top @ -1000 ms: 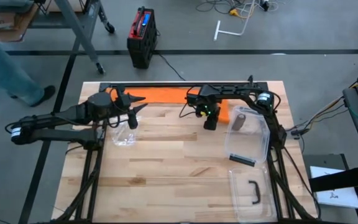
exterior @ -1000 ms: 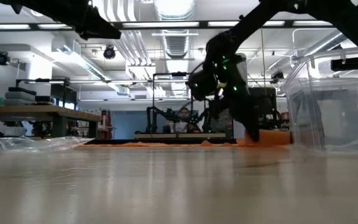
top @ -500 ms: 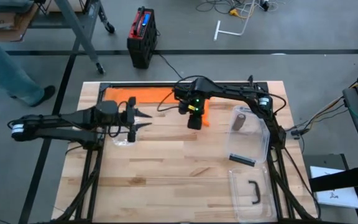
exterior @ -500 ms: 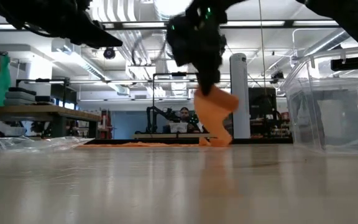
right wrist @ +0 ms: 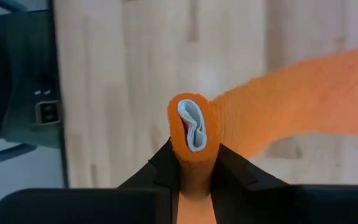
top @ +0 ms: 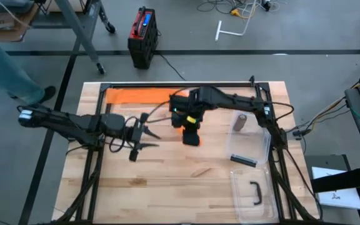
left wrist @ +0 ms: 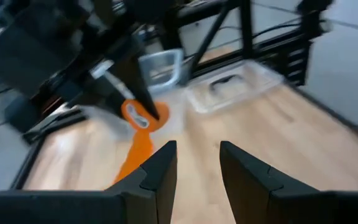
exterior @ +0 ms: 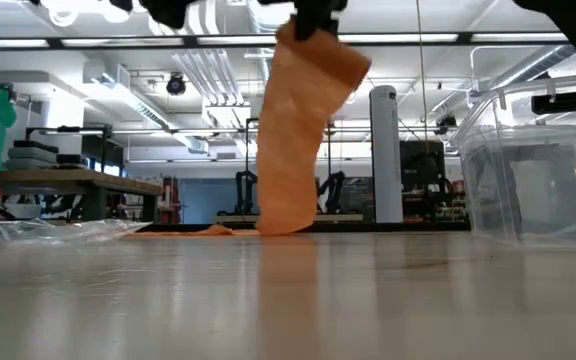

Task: Roll bandage
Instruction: Roll the orange bandage

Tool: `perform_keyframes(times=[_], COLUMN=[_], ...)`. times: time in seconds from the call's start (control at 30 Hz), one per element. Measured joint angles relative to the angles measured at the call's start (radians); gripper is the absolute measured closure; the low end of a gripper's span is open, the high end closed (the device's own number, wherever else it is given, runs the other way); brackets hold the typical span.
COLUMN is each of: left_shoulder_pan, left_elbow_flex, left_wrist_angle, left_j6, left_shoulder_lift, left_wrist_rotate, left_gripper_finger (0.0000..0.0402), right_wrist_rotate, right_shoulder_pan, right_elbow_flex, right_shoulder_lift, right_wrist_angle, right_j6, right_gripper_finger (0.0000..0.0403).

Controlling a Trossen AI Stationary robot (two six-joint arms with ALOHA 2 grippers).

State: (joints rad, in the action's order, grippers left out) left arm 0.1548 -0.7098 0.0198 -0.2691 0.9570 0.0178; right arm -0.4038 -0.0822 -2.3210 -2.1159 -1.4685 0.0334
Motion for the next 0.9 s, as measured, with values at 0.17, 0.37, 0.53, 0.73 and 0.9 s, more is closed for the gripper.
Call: perform_keyframes(times=[0.17, 0.37, 0.53, 0.73, 0.9], left_shoulder_pan=[0.204, 0.370, 0.403, 0.435, 0.452], left_elbow_flex=[-0.044, -0.119, -0.283, -0.488, -0.603], left_wrist_angle=[-0.065, -0.221, -0.257, -0.179, -0.026], left_j6=[0.008, -0.015, -0.079, -0.201, -0.240], left_shoulder_lift=[0.107, 0.312, 0.514, 0.685, 0.744], left_wrist_rotate=[-0.212, -0.492, -0.513, -0.641, -0.760], left_gripper_finger=[0.0283, 0.0253, 0.0227, 0.0210, 0.0212], right_wrist_rotate=[0.000, -0.043, -0.054, -0.068, -0.194], right_shoulder_pan=[0.105, 0.204, 0.258, 0.275, 0.282], right_elbow_flex=[-0.012, -0.012, -0.012, -0.012, -0.012], right_shoulder_lift=[0.002, 0.002, 0.002, 0.000, 0.000], right_wrist_angle=[-0.001, 0.001, 0.005, 0.005, 0.005], right_j6=[0.042, 0.069, 0.056, 0.049, 0.022], right_gripper_finger=[0.0350, 0.0349, 0.0346, 0.0353, 0.0346])
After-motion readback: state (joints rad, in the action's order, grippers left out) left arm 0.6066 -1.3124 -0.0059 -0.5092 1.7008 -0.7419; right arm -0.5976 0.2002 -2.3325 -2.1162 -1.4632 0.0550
